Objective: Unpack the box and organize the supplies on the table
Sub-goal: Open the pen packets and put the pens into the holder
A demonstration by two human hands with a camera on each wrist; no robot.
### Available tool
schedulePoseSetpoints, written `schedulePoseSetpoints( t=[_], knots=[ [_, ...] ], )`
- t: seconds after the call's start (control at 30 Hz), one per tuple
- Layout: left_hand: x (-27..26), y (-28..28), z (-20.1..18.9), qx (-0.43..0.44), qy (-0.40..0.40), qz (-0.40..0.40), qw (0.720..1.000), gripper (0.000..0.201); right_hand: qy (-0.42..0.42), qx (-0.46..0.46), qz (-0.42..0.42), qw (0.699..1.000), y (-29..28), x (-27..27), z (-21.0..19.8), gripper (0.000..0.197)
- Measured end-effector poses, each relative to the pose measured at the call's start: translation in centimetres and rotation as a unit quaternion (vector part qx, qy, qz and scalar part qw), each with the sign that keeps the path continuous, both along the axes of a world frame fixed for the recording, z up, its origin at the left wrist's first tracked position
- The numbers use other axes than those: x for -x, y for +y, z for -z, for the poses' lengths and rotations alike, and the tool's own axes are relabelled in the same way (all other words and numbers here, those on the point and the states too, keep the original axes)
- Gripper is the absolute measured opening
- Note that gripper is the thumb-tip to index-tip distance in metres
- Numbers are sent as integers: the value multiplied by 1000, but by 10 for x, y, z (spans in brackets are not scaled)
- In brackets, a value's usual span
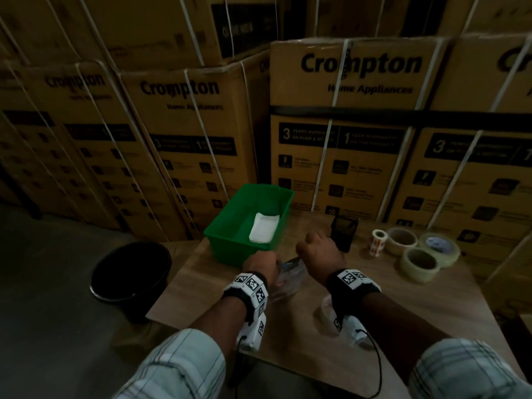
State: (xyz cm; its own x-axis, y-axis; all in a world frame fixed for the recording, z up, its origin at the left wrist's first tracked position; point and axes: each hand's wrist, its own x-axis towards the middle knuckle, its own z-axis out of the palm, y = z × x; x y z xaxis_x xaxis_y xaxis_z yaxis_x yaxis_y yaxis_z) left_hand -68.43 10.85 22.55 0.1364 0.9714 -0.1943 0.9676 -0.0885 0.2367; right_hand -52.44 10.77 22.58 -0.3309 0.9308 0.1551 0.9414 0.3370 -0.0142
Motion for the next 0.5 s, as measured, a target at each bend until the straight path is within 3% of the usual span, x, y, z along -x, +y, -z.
schedulePoseSetpoints(
  t=[0.13, 0.27, 0.5],
  knots=[
    [-5, 15, 2, -5, -39, -30, 999, 24, 56, 32, 2, 998, 13, -9, -1, 30],
    [-15, 26, 7, -7, -64, -54, 996, 22, 112, 83, -18, 990, 19, -14, 1, 21],
    [-30, 29, 12, -30, -67, -96, 993, 19, 181, 138, -12, 974, 40, -19, 18, 29]
  ],
)
